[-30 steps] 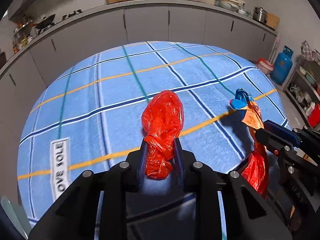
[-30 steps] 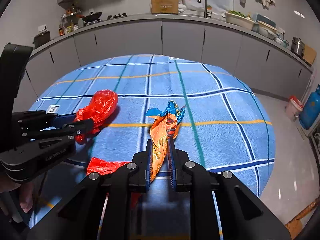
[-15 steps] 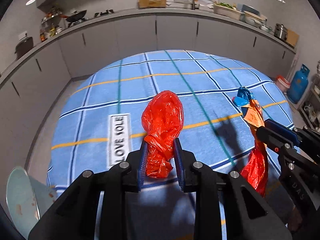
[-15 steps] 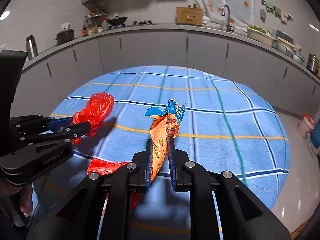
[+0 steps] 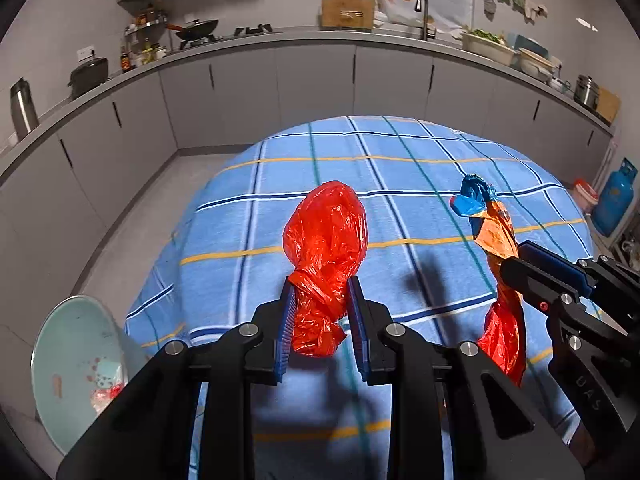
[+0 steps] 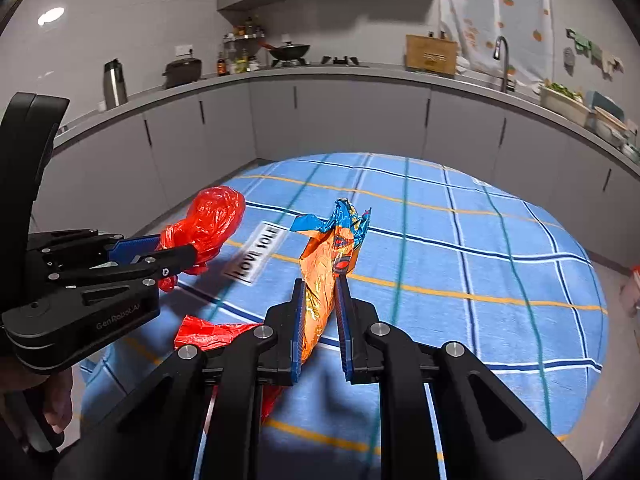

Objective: Collect trash
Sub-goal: 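Carry the red plastic bag and orange wrapper over the teal bin with both tools, then open both tools to drop the red bag and orange wrapper into the bin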

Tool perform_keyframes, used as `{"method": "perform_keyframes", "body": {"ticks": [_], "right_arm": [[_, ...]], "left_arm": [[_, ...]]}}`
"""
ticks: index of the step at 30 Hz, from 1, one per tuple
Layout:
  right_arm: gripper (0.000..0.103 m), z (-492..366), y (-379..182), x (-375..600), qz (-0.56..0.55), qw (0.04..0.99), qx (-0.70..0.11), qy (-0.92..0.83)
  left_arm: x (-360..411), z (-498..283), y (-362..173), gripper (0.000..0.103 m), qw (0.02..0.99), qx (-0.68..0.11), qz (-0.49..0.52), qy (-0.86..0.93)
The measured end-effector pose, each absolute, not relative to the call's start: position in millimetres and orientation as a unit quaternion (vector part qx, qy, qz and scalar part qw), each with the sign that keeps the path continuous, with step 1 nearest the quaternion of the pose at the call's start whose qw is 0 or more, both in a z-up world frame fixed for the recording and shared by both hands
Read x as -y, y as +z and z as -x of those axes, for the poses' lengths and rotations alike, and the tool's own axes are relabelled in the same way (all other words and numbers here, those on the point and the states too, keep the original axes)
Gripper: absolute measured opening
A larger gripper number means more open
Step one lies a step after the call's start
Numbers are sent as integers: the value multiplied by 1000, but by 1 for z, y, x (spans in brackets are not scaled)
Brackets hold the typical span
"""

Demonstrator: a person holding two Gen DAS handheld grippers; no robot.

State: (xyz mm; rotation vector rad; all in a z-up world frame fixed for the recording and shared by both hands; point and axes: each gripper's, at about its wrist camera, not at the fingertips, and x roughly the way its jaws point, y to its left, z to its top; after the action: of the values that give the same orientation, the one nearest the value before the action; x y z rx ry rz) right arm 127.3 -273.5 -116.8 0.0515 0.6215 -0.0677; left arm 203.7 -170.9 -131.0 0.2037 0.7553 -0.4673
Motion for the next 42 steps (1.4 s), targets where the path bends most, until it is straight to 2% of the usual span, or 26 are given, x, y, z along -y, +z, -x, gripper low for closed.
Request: {"method": "perform_keyframes", "body": {"ticks": [6,16,26,28,31,32,33,35,38,40,42], "right_arm": [[16,-132,-110,241,-21,955,-296,14],[16,-175,-88,135,16,951,-273,147],[16,-214,-93,37,54,929,-265,253],[25,-218,-97,28,63,930,-260,253],[31,-223,-102,28,50,927,-270,255],[40,-224,-102,29,49,929,-267,253],[41,-224,-103,31,49,929,-267,251],[41,-219,-102,37,46,930,-267,247],[44,-208,-94,51,30,937,-258,232],[45,-199,-86,59,18,941,-252,224],[50,-181,-74,73,8,950,-235,206]], "left_arm": [[134,-199,-126,26,907,-362,-87,-198],[-7,-201,-109,26,932,-354,-58,-46],[-99,-209,-126,28,924,-381,-8,29],[-107,-210,-130,30,923,-383,-4,40],[-114,-209,-139,38,919,-391,0,41],[-114,-210,-140,52,918,-394,-1,42],[-114,-210,-140,61,919,-392,-1,45],[-112,-206,-139,61,920,-389,-2,53],[-114,-199,-133,75,924,-377,1,61],[-113,-190,-122,76,931,-359,-2,68],[-112,-174,-105,85,941,-331,3,70]]}}
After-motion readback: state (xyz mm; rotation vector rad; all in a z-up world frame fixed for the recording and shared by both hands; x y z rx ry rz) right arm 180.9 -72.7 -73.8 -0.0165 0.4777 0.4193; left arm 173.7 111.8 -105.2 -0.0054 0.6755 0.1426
